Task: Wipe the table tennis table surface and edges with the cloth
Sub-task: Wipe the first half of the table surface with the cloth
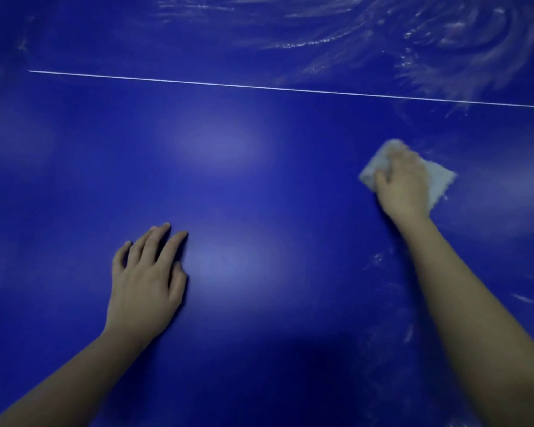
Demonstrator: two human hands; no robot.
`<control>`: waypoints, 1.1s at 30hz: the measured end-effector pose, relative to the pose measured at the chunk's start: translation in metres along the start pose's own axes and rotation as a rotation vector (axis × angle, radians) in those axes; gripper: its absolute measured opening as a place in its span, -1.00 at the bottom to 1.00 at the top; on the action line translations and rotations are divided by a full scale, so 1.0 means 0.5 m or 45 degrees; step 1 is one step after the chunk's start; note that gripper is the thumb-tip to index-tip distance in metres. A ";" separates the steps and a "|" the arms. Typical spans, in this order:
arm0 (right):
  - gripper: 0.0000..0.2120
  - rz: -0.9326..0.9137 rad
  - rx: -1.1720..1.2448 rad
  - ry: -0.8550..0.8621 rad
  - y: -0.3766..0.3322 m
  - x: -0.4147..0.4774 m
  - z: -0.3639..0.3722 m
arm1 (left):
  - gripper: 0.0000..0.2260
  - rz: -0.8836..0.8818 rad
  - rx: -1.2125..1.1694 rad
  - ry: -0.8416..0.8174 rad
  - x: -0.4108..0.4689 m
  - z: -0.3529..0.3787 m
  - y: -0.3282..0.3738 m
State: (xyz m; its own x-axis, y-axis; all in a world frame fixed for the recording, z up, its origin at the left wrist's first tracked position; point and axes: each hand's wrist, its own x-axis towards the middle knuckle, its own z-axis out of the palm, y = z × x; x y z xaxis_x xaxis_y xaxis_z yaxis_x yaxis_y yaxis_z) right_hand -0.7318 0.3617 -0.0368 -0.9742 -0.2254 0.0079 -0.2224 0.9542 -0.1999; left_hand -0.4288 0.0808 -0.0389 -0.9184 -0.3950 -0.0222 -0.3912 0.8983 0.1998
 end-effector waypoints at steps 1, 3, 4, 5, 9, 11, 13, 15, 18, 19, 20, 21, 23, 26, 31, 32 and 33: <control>-0.49 0.255 0.007 0.046 0.015 -0.011 -0.006 | -0.51 0.000 -0.002 0.001 -0.001 -0.001 0.001; -0.48 0.504 -0.038 0.097 -0.004 -0.062 0.000 | -0.50 -0.001 -0.008 0.005 -0.002 -0.004 0.001; -0.48 0.413 -0.075 0.108 -0.029 -0.097 0.008 | -0.49 0.000 -0.009 0.008 -0.001 -0.005 0.001; -0.48 0.192 -0.084 0.096 -0.057 -0.132 0.020 | -0.49 0.001 -0.010 0.013 -0.002 -0.004 0.002; -0.44 -0.740 0.026 -0.298 -0.093 -0.236 0.019 | -0.50 0.010 -0.014 0.039 -0.003 -0.001 0.001; -0.46 -0.594 0.067 -0.245 -0.036 -0.229 0.002 | -0.53 0.014 -0.018 0.055 -0.003 0.002 -0.001; -0.51 -0.124 0.059 -0.060 0.032 -0.224 -0.013 | -0.55 0.016 -0.019 0.073 -0.003 0.006 -0.003; -0.48 0.313 -0.004 0.024 0.057 -0.246 -0.021 | -0.56 0.024 -0.018 0.099 -0.002 0.009 -0.004; -0.44 0.137 -0.082 0.032 -0.017 -0.334 0.009 | -0.57 0.030 -0.026 0.118 0.000 0.011 -0.004; -0.44 -0.117 -0.065 -0.022 -0.049 -0.367 0.020 | -0.57 0.026 -0.031 0.121 0.002 0.012 -0.004; -0.43 -0.375 -0.046 -0.101 -0.071 -0.403 0.024 | -0.57 0.032 -0.031 0.125 0.000 0.012 -0.004; -0.43 -0.584 -0.036 -0.189 -0.078 -0.429 0.022 | -0.57 0.039 -0.029 0.127 -0.001 0.011 -0.003; -0.44 -0.671 0.015 -0.260 -0.051 -0.443 0.004 | -0.57 0.048 -0.036 0.131 -0.002 0.011 -0.004; -0.46 -0.142 0.079 -0.106 0.033 -0.443 -0.016 | -0.59 0.067 -0.060 0.153 -0.004 0.012 -0.005; -0.40 0.164 -0.054 -0.059 -0.015 -0.536 -0.009 | -0.64 0.099 -0.077 0.158 -0.006 0.015 -0.010; -0.39 -0.016 -0.053 -0.119 -0.049 -0.575 0.001 | -0.62 0.099 -0.086 0.146 -0.010 0.013 -0.008; -0.37 -0.197 -0.023 -0.192 -0.078 -0.618 0.006 | -0.59 0.097 -0.101 0.127 -0.015 0.010 -0.004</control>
State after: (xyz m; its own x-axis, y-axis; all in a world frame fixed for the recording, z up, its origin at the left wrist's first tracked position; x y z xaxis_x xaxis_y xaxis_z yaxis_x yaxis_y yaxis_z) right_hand -0.4222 0.3935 -0.0346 -0.9122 -0.3949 -0.1098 -0.3707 0.9091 -0.1901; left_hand -0.4214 0.0830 -0.0439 -0.9333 -0.3470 0.0925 -0.3112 0.9101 0.2738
